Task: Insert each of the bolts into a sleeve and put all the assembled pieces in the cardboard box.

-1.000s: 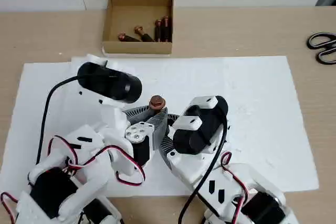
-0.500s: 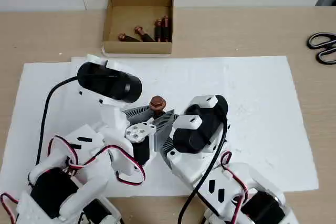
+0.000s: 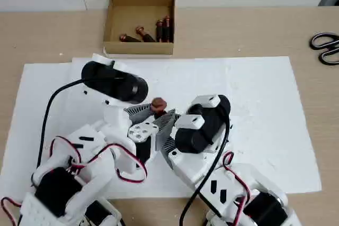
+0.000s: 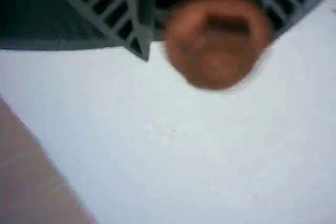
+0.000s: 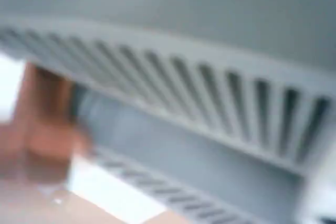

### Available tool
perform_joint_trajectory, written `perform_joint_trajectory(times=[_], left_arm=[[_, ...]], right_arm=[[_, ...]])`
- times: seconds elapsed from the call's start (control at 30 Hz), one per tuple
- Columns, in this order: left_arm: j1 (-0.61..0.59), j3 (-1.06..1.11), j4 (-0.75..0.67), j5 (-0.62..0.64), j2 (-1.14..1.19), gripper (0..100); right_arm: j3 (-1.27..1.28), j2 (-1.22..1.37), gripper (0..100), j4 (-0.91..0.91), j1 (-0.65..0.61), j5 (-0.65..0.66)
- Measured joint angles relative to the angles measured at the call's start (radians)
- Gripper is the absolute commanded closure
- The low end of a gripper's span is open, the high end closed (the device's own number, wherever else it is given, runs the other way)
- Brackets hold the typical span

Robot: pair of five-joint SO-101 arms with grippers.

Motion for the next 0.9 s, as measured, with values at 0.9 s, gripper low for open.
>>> perform_joint_trajectory(times=[0.9], left_arm=[[-0.023, -0.077, 0.005, -0.035, 0.012, 88]], right_arm=[[0.032, -0.012, 99.5, -0.012, -0.003, 0.0]])
